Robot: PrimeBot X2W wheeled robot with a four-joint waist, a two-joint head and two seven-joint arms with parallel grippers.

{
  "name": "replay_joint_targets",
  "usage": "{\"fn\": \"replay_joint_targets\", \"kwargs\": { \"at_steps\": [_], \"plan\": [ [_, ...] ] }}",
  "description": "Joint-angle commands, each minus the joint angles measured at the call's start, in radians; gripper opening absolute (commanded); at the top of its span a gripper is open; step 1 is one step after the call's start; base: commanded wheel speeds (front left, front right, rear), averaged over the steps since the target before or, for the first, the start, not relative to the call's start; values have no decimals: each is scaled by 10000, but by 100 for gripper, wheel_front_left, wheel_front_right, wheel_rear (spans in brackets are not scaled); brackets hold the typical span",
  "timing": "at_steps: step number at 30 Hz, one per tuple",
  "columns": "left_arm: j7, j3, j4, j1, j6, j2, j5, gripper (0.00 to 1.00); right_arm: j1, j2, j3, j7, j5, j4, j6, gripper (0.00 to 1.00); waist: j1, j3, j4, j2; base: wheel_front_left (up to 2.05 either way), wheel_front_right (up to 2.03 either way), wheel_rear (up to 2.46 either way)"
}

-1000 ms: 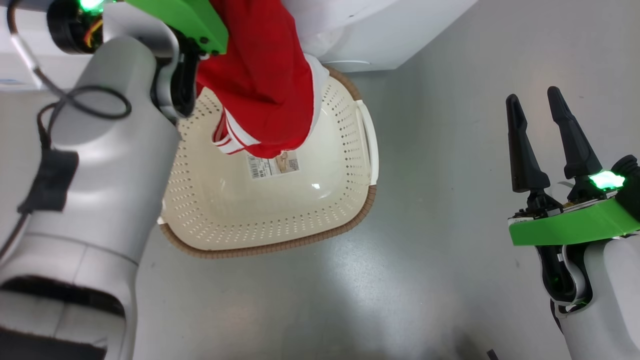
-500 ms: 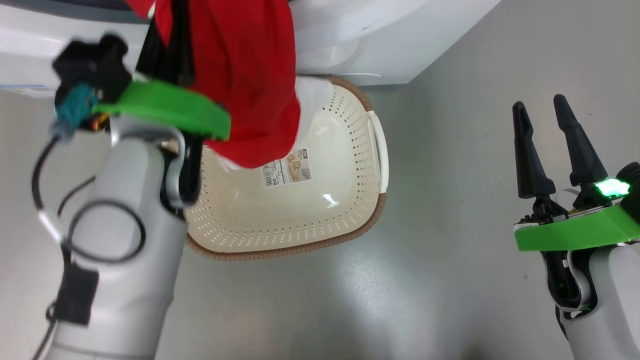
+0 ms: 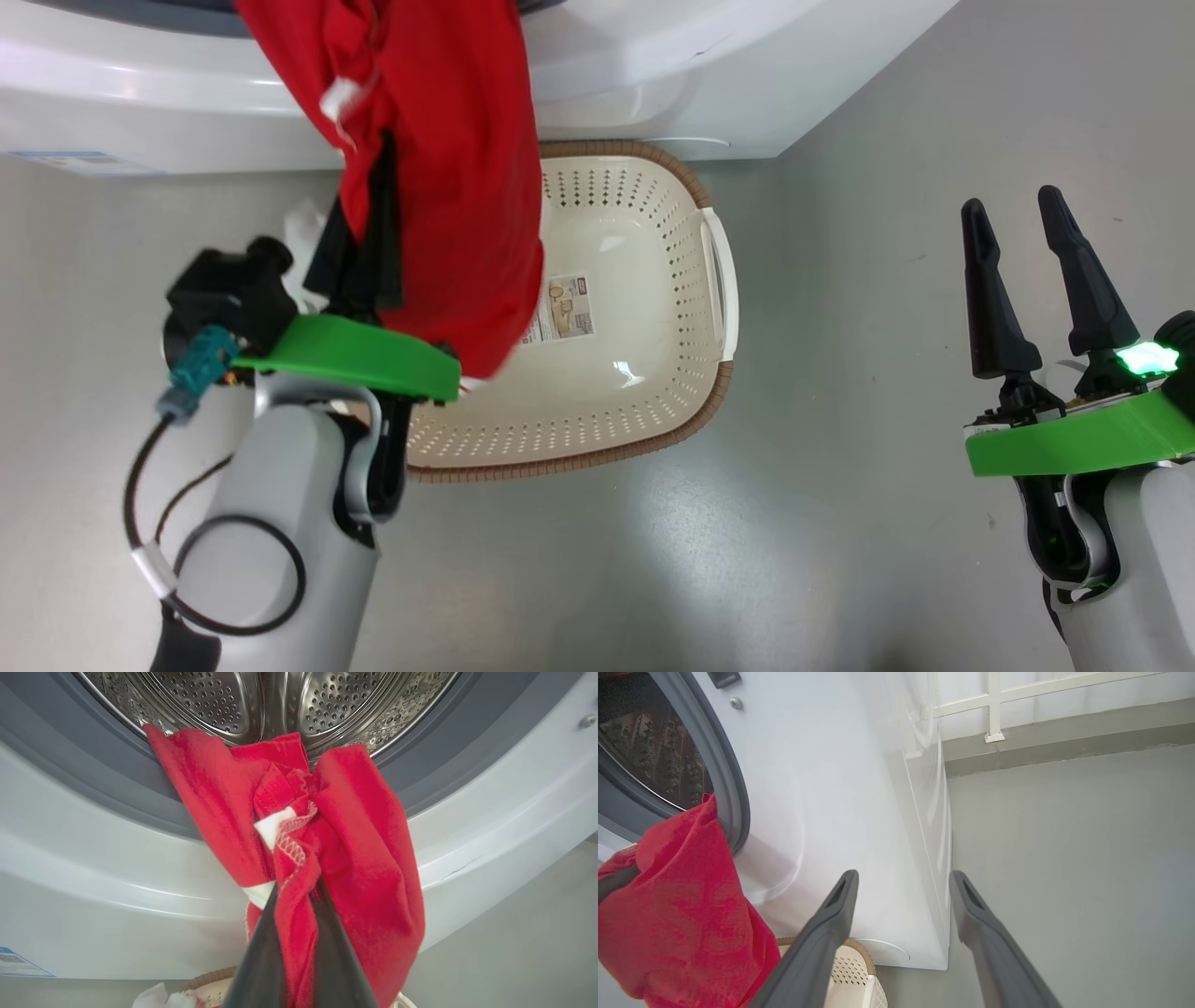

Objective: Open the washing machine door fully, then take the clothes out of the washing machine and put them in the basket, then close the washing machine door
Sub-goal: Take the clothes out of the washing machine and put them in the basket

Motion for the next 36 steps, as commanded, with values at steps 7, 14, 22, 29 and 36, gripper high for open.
{"fn": "replay_joint_targets", "kwargs": {
  "at_steps": [7,14,22,29,36],
  "plan": [
    [-77,-15,180,780,121,276,-124,0,191,-47,208,-63,-69,-265,2,100,0,158,-47,-1,0,0,0],
    [-78,-171,1029,910,182,276,-306,0,73,-68,186,-63,-65,-317,2,100,0,468,-98,-1,0,0,0],
    [-78,-394,1937,753,169,276,-398,0,-70,-76,187,-63,-56,-349,2,100,0,742,-189,-1,0,0,0],
    [-78,-898,3157,407,66,275,-750,0,-202,-73,183,-63,-48,-378,2,100,0,1009,-273,-1,0,0,0],
    [-78,-1594,4634,-236,-41,275,-1268,0,-324,-84,250,-63,-16,-403,2,100,0,1279,-350,-1,0,0,0]
  ]
}}
